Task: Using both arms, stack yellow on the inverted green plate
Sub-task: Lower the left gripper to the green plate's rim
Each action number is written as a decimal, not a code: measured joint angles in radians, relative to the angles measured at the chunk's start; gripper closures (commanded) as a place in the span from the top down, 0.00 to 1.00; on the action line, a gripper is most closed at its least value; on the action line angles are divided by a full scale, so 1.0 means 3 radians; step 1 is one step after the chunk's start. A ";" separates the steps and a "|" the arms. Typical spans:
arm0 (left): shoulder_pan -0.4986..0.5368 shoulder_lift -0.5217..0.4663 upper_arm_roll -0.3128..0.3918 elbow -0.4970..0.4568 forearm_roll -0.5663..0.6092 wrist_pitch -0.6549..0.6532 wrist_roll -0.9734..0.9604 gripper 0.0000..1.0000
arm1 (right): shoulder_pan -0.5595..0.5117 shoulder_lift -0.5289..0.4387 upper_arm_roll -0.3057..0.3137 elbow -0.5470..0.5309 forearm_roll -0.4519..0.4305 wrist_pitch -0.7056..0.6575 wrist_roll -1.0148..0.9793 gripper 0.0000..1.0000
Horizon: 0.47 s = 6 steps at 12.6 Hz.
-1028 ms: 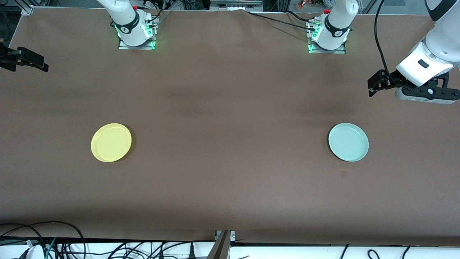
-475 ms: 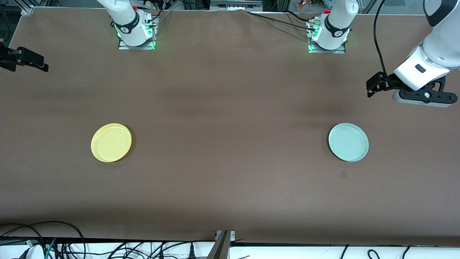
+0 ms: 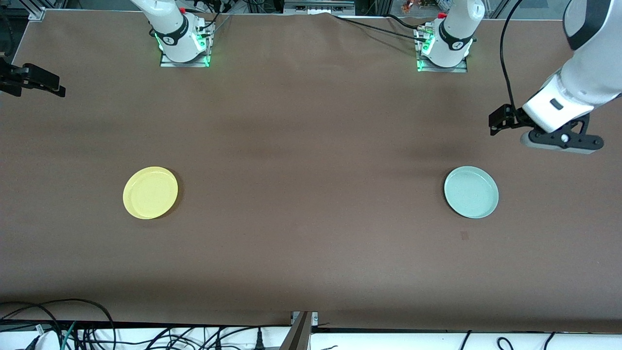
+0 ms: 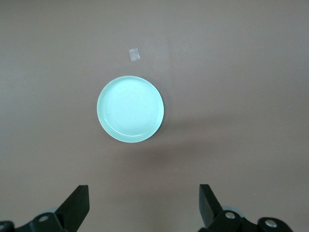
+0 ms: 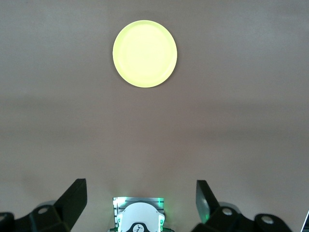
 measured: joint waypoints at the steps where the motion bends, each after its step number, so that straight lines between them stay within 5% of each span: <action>1: 0.0005 0.0108 0.0002 0.0037 0.0000 0.0009 0.0037 1.00 | 0.0000 0.0000 0.0000 0.0000 0.0000 0.0000 0.0000 1.00; 6: 0.0061 0.0818 0.0034 0.0520 0.0001 0.0213 0.0579 1.00 | 0.0000 0.0000 0.0000 0.0002 0.0000 0.0000 0.0000 1.00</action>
